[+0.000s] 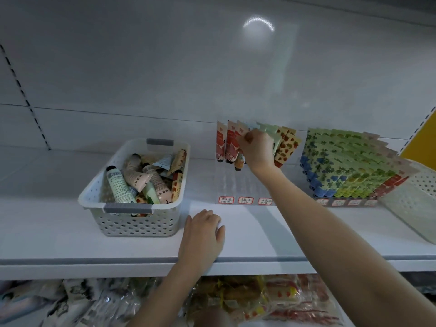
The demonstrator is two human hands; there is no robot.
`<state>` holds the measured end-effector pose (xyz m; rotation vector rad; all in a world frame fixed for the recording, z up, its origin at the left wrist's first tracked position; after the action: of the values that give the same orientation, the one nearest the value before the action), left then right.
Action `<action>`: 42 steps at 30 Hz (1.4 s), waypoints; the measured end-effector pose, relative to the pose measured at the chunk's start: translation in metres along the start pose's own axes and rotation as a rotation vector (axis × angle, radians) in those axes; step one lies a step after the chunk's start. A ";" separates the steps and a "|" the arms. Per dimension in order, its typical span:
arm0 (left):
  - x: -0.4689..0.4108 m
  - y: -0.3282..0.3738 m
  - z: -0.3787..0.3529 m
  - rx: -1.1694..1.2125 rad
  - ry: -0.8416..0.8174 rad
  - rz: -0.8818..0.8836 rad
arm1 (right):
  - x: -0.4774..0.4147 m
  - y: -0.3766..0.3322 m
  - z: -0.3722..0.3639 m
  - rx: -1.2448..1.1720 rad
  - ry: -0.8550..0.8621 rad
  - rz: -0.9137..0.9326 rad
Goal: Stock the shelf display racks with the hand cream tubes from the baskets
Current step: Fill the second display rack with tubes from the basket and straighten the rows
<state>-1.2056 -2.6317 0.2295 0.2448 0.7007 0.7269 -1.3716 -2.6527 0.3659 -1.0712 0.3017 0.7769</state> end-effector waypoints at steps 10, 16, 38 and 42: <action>0.001 -0.002 -0.001 -0.034 0.001 0.004 | -0.003 0.014 -0.026 0.111 -0.076 -0.023; 0.003 -0.002 -0.002 -0.052 -0.030 0.018 | -0.009 0.017 -0.034 0.222 -0.098 -0.005; 0.004 0.000 -0.001 -0.054 -0.055 0.026 | -0.004 0.016 -0.028 0.120 -0.091 0.022; 0.003 0.000 0.001 -0.038 -0.035 0.028 | -0.005 0.017 -0.030 0.115 -0.097 0.018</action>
<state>-1.2036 -2.6295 0.2285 0.2321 0.6504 0.7600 -1.3825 -2.6766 0.3431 -0.9213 0.2707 0.8148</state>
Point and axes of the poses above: each hand's wrist, its own x-axis away from the middle knuckle, its own z-axis out of the back of the hand, y = z × x, the point moved 7 cm from there along -x, towards the middle knuckle, and after that the axes turned 15 degrees about y, right-handed, at the moved point
